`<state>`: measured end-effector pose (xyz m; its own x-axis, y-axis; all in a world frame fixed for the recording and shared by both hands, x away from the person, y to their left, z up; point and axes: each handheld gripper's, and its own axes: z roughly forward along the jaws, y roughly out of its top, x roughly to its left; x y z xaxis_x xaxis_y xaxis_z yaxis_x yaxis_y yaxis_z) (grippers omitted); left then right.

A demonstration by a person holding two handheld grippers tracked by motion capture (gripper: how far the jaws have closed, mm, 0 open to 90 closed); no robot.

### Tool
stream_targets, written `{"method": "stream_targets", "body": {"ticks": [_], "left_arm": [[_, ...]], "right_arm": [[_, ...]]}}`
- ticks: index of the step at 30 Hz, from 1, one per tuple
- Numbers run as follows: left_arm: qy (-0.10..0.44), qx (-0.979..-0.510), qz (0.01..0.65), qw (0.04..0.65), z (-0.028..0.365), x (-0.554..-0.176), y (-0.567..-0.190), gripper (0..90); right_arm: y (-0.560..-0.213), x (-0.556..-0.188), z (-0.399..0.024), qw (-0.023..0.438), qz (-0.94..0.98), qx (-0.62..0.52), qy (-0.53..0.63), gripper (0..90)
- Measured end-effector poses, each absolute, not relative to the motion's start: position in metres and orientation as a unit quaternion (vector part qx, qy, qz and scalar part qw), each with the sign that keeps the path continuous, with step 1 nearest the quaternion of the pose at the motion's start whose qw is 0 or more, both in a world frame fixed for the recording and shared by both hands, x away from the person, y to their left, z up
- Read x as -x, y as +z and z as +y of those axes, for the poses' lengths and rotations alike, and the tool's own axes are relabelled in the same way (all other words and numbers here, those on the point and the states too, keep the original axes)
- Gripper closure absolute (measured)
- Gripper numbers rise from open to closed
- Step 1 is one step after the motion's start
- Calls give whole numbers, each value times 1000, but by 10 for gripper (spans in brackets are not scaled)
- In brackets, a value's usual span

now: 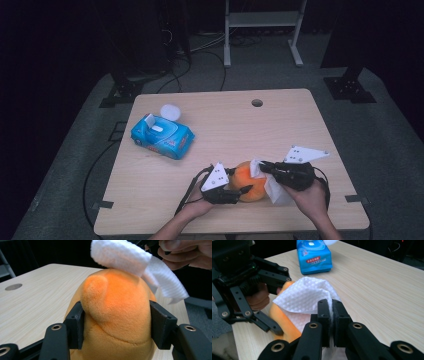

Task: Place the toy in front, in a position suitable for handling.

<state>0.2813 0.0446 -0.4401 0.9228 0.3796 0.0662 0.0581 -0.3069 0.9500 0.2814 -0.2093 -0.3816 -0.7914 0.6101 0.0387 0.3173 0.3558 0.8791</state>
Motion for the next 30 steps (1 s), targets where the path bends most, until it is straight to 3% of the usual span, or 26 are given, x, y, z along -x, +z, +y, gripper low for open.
{"method": "stream_targets", "body": {"ticks": [6,12,15,22,27,30], "left_arm": [[156,-803,115,563,41,-276,-441,381],[160,-801,118,564,45,-278,-440,380],[160,-801,116,565,44,-277,-441,379],[174,-804,98,560,40,-273,-443,367],[163,-796,124,570,47,-278,-443,369],[146,-786,152,581,53,-286,-444,368]], "right_arm": [[-378,-273,-182,136,819,-241,503,855],[-385,-284,-209,162,816,-284,476,855],[-392,-287,-222,151,810,-304,478,855],[-383,-277,-197,147,817,-258,494,854],[-385,-283,-208,172,819,-279,472,854],[-393,-289,-227,159,806,-306,481,855]]}}
